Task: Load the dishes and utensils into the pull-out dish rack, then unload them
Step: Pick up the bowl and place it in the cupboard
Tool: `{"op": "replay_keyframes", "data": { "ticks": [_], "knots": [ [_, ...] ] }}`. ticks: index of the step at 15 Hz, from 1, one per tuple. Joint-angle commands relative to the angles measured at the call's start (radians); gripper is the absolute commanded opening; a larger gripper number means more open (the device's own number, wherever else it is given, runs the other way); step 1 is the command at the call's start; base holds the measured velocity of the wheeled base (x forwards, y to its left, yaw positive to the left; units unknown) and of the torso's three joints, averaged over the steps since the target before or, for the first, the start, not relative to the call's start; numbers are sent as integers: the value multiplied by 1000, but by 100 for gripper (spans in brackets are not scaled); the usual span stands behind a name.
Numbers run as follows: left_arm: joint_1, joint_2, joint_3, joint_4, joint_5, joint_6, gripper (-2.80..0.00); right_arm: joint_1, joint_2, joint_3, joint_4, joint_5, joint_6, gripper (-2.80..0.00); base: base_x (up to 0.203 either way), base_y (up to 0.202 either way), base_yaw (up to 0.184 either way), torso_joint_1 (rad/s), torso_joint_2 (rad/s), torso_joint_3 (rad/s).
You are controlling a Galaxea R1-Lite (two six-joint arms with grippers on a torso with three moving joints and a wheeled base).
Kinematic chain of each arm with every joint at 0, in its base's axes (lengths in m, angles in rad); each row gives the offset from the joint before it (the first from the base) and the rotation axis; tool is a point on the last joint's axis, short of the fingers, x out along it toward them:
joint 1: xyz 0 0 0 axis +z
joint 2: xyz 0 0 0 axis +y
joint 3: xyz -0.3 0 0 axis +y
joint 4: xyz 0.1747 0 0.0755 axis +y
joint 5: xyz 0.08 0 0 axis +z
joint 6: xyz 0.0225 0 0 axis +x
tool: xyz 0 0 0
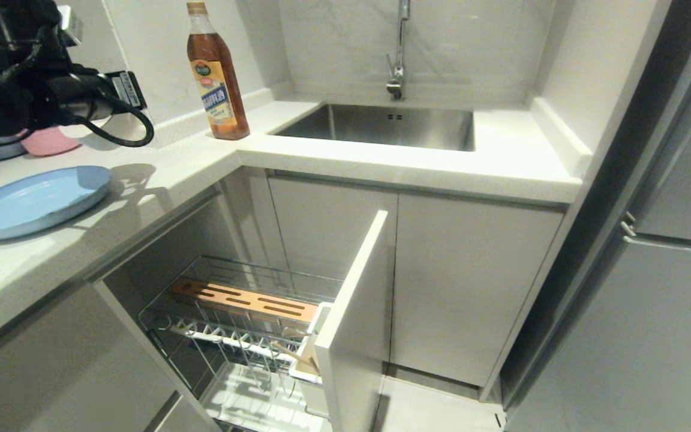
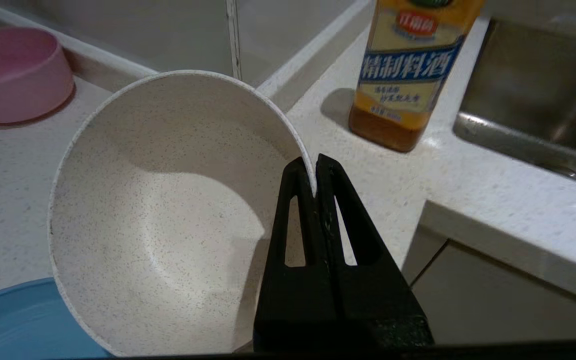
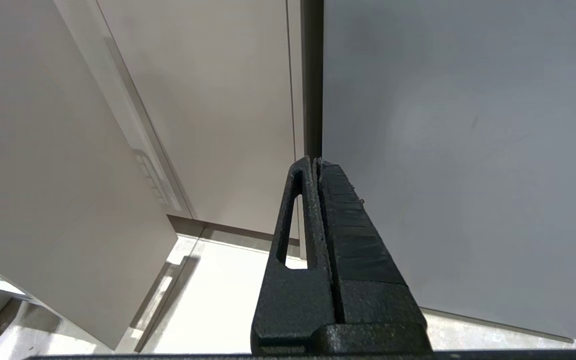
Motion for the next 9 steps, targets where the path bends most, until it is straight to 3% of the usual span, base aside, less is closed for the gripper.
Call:
{"op": "replay_keyframes", "data": {
  "ticks": [1,3,5,9],
  "knots": [
    [-17,-58,21,1,10,-8,-280,0,0,0,0,0,0,-280,0,0,0,0,0,0],
    [-66,-108,70,0,15,-28,-280,0,0,0,0,0,1,-280,0,0,0,0,0,0],
    [-158,-150,117,1,22,-87,-280,0,0,0,0,0,0,-280,0,0,0,0,0,0],
    [-355,-267,314,-3,105,-140,-280,0,0,0,0,0,0,-280,0,0,0,0,0,0]
  ]
}}
